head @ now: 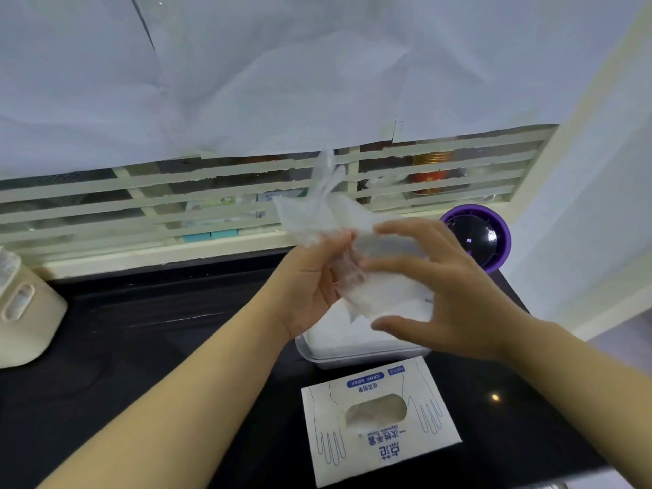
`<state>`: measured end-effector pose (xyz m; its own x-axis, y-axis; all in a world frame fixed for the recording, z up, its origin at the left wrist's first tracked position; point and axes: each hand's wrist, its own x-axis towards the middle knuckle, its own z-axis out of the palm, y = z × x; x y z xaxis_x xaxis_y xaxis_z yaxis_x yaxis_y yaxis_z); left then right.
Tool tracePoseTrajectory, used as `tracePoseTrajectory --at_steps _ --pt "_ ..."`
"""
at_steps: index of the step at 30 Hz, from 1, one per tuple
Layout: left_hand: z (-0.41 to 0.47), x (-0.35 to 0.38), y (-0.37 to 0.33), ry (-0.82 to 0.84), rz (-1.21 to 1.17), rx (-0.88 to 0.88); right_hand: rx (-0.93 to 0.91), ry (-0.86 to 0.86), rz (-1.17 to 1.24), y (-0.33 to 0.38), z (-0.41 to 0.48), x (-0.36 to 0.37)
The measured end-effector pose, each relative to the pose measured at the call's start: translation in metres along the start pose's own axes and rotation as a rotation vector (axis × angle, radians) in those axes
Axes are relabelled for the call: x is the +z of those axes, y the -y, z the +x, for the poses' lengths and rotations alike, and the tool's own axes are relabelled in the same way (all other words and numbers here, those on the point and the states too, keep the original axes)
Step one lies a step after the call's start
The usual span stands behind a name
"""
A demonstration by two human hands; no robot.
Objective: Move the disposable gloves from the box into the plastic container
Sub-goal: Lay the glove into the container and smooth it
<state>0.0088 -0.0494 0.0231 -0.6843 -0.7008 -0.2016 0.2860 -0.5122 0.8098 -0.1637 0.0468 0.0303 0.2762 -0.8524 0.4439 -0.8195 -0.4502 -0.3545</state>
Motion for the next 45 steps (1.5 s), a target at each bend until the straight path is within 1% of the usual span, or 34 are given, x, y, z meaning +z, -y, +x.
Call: tracePoseTrajectory --at_steps 1,2,4,5,6,7,8,9,10,14,15,17,19,23,26,27,29,31,33,35,37,39,41,43,44,45 --pt "0.0 0.001 0.0 -0.046 0.008 0.04 0.105 -0.037 0.12 0.002 -0.004 -0.001" --pt "0.001 0.001 0.0 -0.094 0.012 0.072 0.246 -0.103 0.278 0.006 -0.006 -0.001" --pt "0.001 0.0 0.001 -0.149 0.033 0.113 0.56 -0.249 0.692 0.004 -0.008 0.003" --pt "0.0 0.0 0.001 -0.152 0.055 0.12 0.699 -0.28 0.93 -0.001 -0.008 0.008" --pt "0.0 -0.001 0.001 -0.149 0.077 0.123 0.798 -0.284 1.109 -0.004 -0.007 0.011" --pt "0.0 -0.002 0.002 -0.14 0.103 0.125 0.847 -0.281 1.214 -0.006 -0.005 0.012" --pt "0.001 -0.002 0.002 -0.132 0.133 0.123 0.848 -0.278 1.236 -0.007 -0.002 0.012" --pt "0.001 -0.002 0.002 -0.122 0.165 0.122 0.817 -0.277 1.201 -0.006 0.002 0.011" --pt "0.001 -0.002 0.003 -0.11 0.189 0.122 0.758 -0.265 1.111 -0.003 0.006 0.008" --pt "0.003 -0.009 0.007 -0.067 0.196 0.098 0.44 -0.087 0.515 0.005 0.025 0.004" --pt "0.003 -0.013 0.008 -0.049 0.181 0.076 0.409 -0.044 0.452 0.006 0.029 0.005" --pt "0.001 -0.018 0.01 -0.016 0.226 0.044 0.397 0.004 0.396 0.006 0.036 0.004" --pt "-0.003 -0.023 0.013 -0.046 0.286 0.008 0.397 0.035 0.373 0.004 0.041 -0.001" --pt "-0.012 -0.039 0.026 -0.27 0.314 -0.046 0.4 0.032 0.381 -0.008 0.044 -0.014" --pt "-0.021 -0.053 0.033 -0.485 0.456 -0.06 0.447 0.036 0.379 -0.021 0.043 -0.018" --pt "-0.021 -0.058 0.034 -0.577 0.483 -0.024 0.475 0.042 0.39 -0.026 0.042 -0.018" --pt "-0.022 -0.067 0.031 -0.748 0.528 0.137 0.53 0.083 0.421 -0.035 0.038 -0.011" --pt "-0.022 -0.067 0.025 -0.812 0.661 0.355 0.596 0.145 0.481 -0.043 0.03 0.0" --pt "-0.02 -0.058 0.016 -0.775 0.818 0.546 0.686 0.178 0.588 -0.049 0.021 0.01" --pt "-0.01 -0.048 0.01 -0.672 0.944 0.656 0.74 0.196 0.669 -0.049 0.018 0.014" --pt "0.004 -0.042 0.004 -0.577 1.029 0.633 0.72 0.219 0.718 -0.044 0.022 0.011" --pt "0.019 -0.043 -0.002 -0.526 1.024 0.511 0.666 0.22 0.81 -0.036 0.033 0.0" --pt "0.031 -0.047 -0.01 -0.485 0.877 0.336 0.595 0.218 0.934 -0.027 0.046 -0.015" --pt "0.037 -0.048 -0.015 -0.415 0.586 0.199 0.514 0.222 1.018 -0.02 0.056 -0.027" --pt "0.037 -0.047 -0.015 -0.375 0.436 0.157 0.487 0.221 1.061 -0.017 0.059 -0.03" --pt "0.037 -0.047 -0.013 -0.346 0.339 0.128 0.468 0.214 1.108 -0.014 0.063 -0.033"
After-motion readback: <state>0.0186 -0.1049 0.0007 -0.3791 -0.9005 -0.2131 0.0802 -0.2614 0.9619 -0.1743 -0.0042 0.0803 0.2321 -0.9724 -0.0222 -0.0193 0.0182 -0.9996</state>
